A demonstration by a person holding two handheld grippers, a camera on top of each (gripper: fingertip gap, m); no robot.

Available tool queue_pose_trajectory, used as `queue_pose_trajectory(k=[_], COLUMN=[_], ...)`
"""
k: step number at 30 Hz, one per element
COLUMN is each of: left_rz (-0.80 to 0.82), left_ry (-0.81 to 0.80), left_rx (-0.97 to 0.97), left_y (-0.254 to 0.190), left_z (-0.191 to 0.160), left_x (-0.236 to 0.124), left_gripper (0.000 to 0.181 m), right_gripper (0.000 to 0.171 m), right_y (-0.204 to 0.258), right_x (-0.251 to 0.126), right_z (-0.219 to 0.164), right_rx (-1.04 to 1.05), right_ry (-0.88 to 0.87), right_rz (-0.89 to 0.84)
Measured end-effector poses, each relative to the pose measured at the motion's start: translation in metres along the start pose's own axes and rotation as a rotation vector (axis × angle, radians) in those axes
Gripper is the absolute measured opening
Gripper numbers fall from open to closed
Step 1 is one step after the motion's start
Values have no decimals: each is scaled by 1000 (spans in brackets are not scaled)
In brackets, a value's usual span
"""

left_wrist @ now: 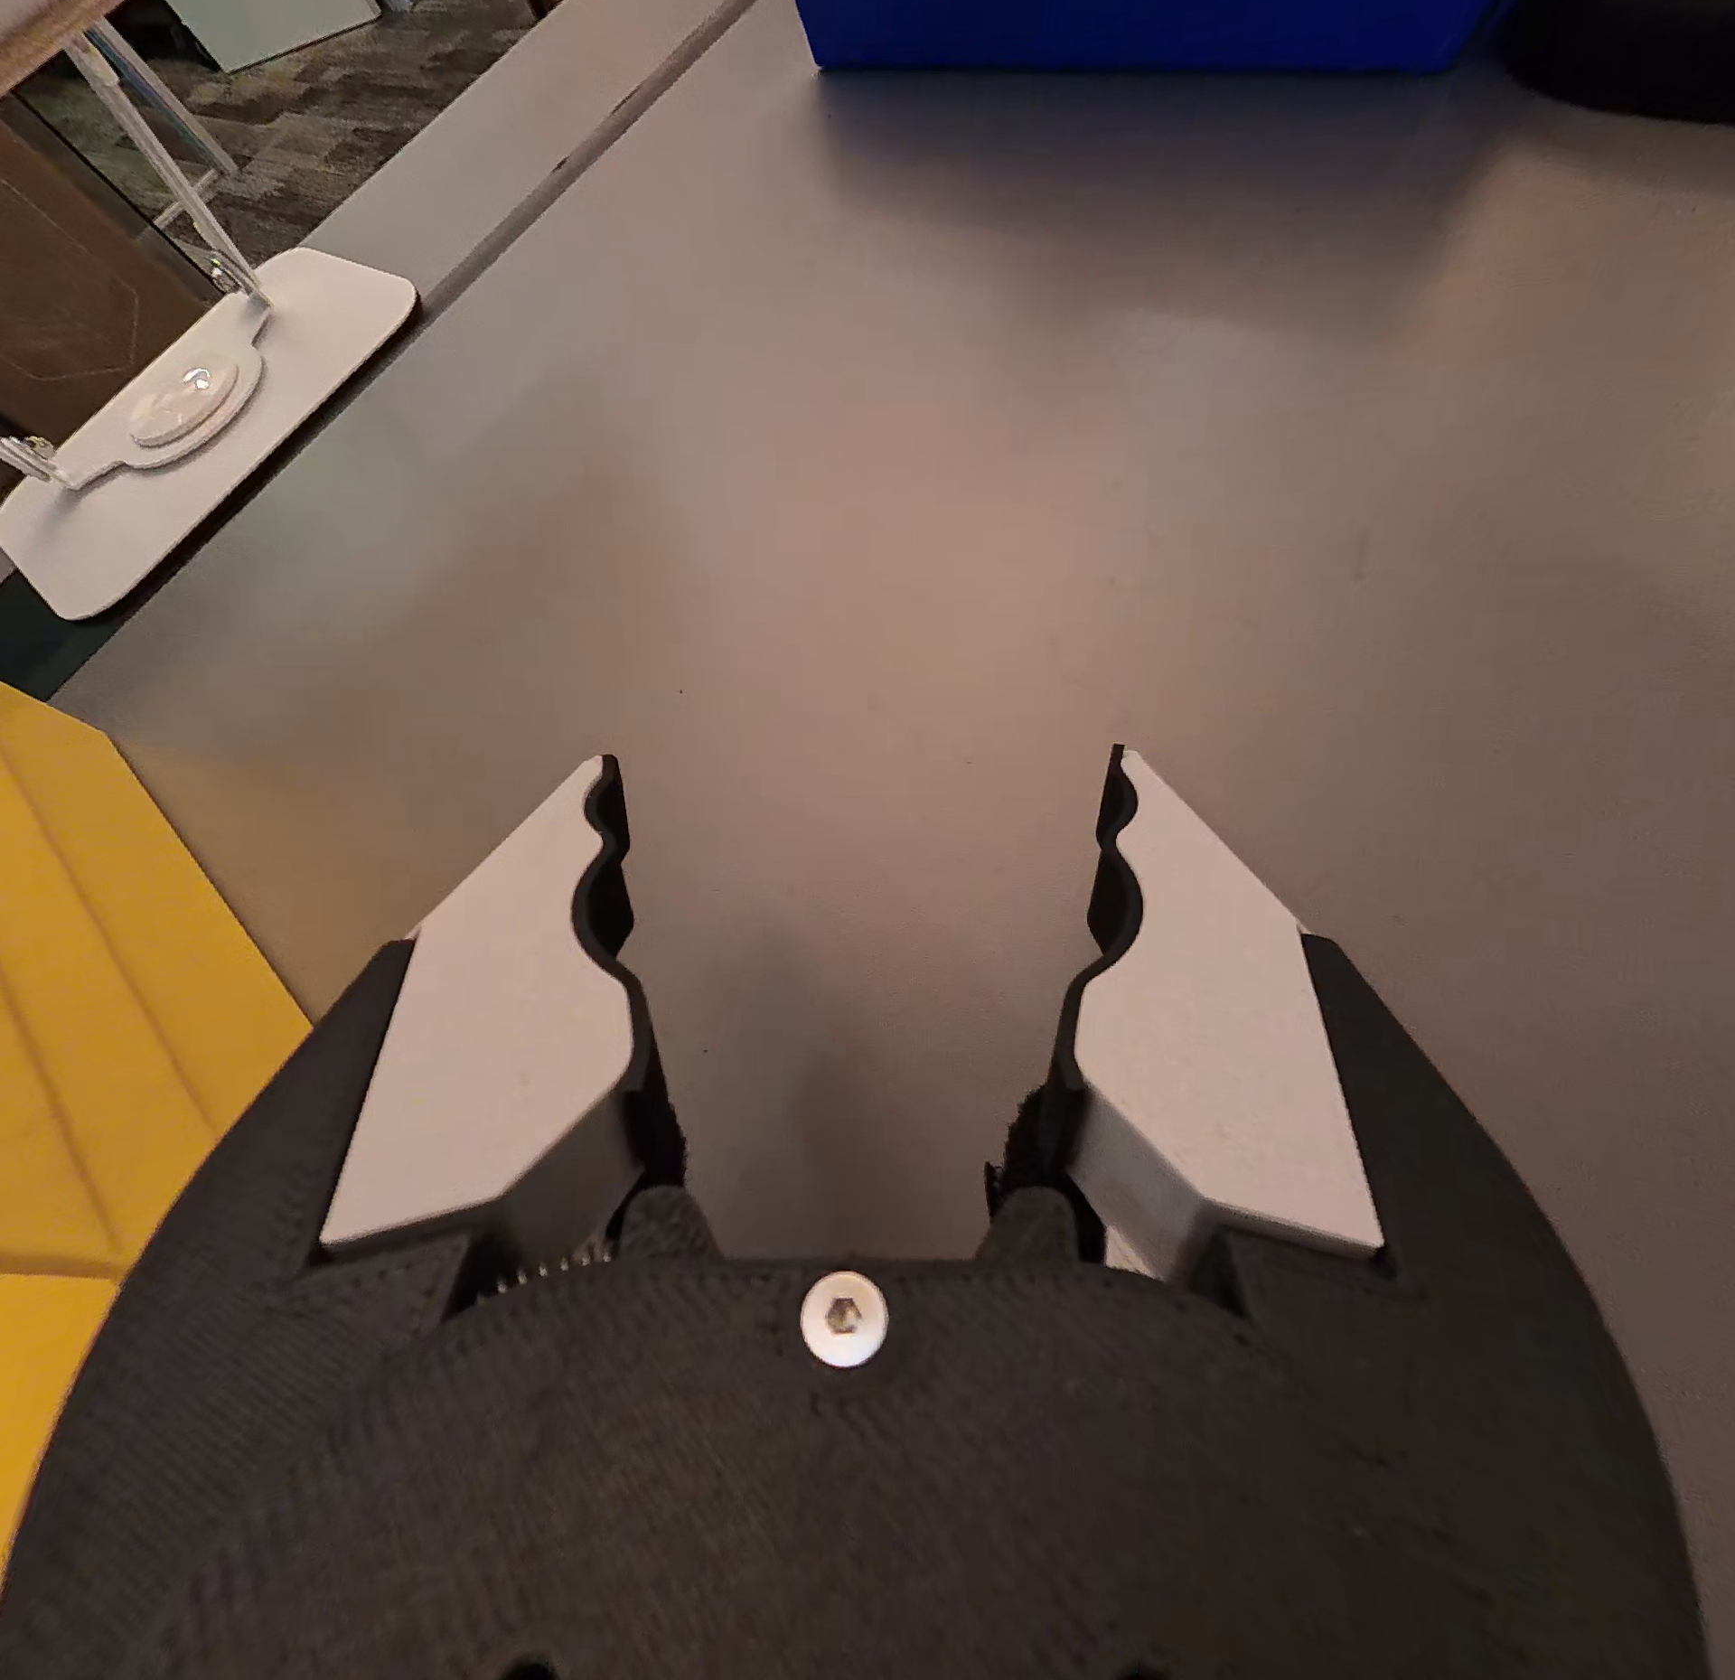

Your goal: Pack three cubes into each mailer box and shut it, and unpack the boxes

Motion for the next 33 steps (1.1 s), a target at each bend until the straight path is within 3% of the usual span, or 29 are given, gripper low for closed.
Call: queue_pose_trajectory(k=[14, 22, 29, 33], left_rz=[11, 13, 17, 17], left_ry=[24, 6, -10, -48], left_rx=[31, 30, 51, 39], left_y=[-2, -1, -3, -2], left_z=[-1, 0, 1, 4], left_x=[4, 2, 0, -5], left_gripper=[98, 98, 98, 98], right_gripper=[132, 131, 131, 129], right_y=[-21, -20, -7, 7], right_x=[16, 11, -29, -95], right_z=[-20, -24, -39, -24], right_rx=[104, 106, 70, 157], right_ry=[-10, 48, 105, -212], right_rz=[40, -41, -237, -414])
Point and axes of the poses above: each gripper's, where its closed fingertips meet, x out along the fingers, z out of its top, y = z × x across the jaws, the point moved 10 cm from there along -x, back along the fingers, and after that the axes turned 4 degrees about z, right-handed, at the moved point
